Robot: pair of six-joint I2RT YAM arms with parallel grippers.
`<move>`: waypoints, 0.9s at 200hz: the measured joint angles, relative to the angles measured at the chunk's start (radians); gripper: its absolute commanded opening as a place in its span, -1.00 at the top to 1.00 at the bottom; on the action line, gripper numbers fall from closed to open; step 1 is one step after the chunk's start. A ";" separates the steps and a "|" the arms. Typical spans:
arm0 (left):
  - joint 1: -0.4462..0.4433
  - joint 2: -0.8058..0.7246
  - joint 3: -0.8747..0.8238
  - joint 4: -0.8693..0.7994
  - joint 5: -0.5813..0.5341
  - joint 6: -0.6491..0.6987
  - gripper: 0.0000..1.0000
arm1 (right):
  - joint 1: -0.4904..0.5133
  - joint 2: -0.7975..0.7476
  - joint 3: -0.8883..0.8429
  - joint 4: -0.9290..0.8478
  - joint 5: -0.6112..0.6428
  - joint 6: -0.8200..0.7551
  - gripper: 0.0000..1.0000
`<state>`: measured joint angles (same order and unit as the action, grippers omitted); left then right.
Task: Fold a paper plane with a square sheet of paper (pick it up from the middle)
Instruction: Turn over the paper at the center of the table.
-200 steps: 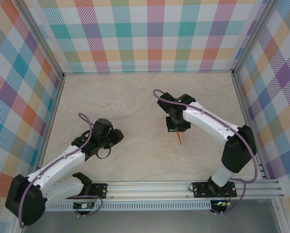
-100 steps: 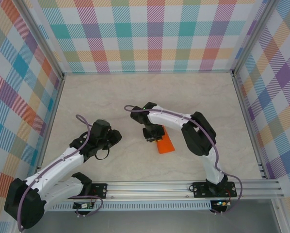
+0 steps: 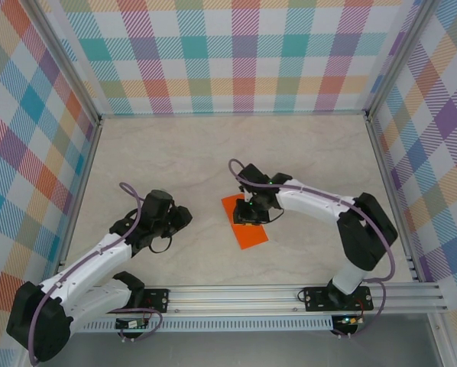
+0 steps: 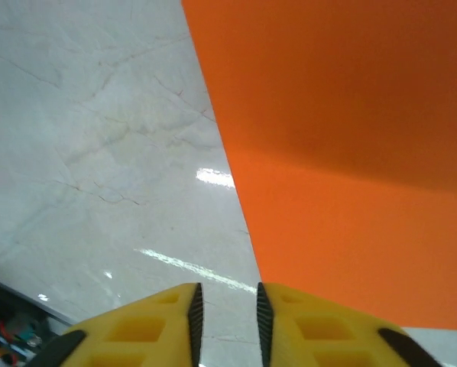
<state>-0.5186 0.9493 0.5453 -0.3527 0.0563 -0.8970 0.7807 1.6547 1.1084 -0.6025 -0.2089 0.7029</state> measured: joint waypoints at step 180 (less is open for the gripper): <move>0.000 0.285 0.072 0.146 0.190 0.016 0.42 | 0.030 0.102 -0.196 0.392 -0.060 0.363 0.59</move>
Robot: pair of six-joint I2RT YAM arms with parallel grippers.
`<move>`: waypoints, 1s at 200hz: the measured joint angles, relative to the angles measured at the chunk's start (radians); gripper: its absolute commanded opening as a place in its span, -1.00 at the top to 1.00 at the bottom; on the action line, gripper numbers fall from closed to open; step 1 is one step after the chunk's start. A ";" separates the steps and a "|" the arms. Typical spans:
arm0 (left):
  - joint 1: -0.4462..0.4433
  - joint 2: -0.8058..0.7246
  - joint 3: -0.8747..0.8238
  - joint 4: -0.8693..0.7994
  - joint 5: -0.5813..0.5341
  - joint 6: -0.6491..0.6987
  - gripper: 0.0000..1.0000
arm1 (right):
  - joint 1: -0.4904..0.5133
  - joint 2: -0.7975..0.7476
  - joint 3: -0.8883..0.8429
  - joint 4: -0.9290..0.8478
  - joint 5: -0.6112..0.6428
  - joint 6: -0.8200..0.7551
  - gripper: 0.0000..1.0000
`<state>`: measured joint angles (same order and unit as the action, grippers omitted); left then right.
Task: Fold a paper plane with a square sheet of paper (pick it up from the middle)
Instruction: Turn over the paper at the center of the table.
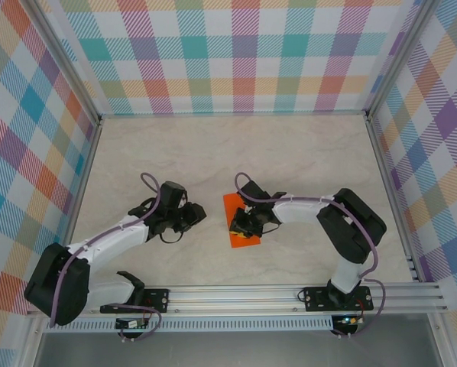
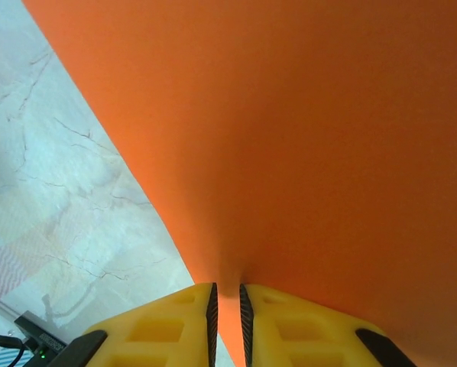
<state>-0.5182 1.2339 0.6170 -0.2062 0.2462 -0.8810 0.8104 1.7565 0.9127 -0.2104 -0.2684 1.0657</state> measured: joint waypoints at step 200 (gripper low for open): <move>-0.121 0.589 0.440 0.019 0.058 0.093 0.67 | -0.137 -0.339 -0.277 -0.082 0.061 -0.093 0.18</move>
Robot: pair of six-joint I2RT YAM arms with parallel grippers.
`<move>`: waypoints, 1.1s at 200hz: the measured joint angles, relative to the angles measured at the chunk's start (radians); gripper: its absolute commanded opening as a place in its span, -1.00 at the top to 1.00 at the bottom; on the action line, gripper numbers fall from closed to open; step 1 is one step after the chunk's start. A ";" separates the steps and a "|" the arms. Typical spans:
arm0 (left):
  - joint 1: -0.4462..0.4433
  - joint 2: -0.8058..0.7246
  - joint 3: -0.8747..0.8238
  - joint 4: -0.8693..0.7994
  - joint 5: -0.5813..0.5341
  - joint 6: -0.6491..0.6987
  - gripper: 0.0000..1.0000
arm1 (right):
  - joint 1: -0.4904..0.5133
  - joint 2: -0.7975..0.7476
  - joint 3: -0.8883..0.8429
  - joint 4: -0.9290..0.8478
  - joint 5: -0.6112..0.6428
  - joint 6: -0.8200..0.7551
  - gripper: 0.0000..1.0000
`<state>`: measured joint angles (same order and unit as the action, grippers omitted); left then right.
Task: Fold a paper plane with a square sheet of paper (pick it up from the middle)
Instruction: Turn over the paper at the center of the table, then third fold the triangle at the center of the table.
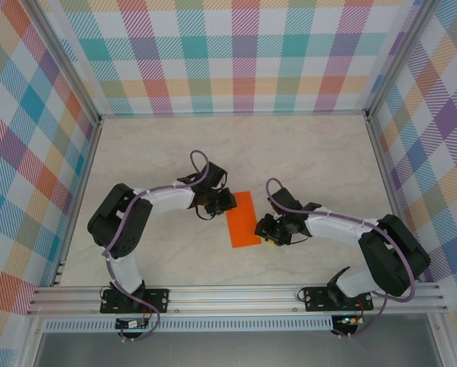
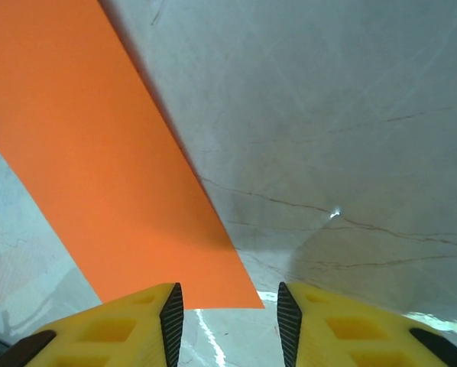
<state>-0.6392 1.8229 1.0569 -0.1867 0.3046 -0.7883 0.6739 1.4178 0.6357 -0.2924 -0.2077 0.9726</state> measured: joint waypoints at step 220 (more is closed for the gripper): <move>0.001 0.026 -0.047 0.063 -0.013 0.020 0.69 | 0.015 0.097 0.060 0.076 -0.093 -0.016 0.31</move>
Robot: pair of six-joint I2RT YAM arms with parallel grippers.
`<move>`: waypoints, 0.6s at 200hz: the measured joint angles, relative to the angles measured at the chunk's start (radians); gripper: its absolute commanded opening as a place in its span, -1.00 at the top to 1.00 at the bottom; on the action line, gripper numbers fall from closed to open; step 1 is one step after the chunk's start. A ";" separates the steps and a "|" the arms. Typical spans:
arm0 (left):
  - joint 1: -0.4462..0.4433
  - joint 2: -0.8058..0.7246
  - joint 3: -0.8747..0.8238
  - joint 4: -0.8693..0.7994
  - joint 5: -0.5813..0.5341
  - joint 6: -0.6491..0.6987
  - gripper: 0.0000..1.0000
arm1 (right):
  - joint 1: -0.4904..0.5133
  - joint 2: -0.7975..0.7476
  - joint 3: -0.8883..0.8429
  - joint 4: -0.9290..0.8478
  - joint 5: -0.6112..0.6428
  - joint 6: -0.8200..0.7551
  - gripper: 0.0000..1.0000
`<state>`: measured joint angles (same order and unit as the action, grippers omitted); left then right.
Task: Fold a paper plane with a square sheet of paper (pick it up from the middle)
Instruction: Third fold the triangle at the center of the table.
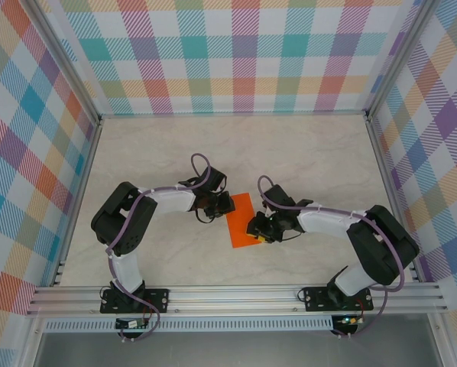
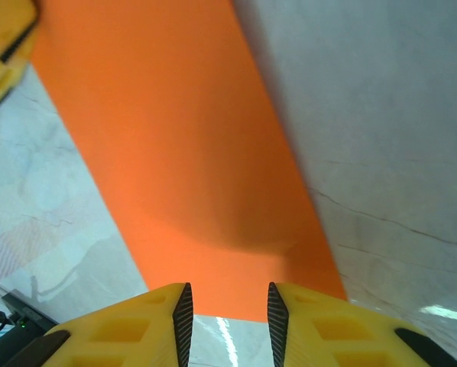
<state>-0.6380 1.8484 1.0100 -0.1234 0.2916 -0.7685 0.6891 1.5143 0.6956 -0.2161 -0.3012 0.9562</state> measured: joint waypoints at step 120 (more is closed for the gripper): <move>0.000 -0.002 -0.006 0.008 0.000 -0.001 0.69 | 0.001 -0.050 -0.024 -0.090 0.057 0.009 0.20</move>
<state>-0.6380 1.8462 1.0039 -0.1154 0.2913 -0.7692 0.6903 1.4647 0.6720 -0.3058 -0.2440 0.9653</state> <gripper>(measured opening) 0.154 0.401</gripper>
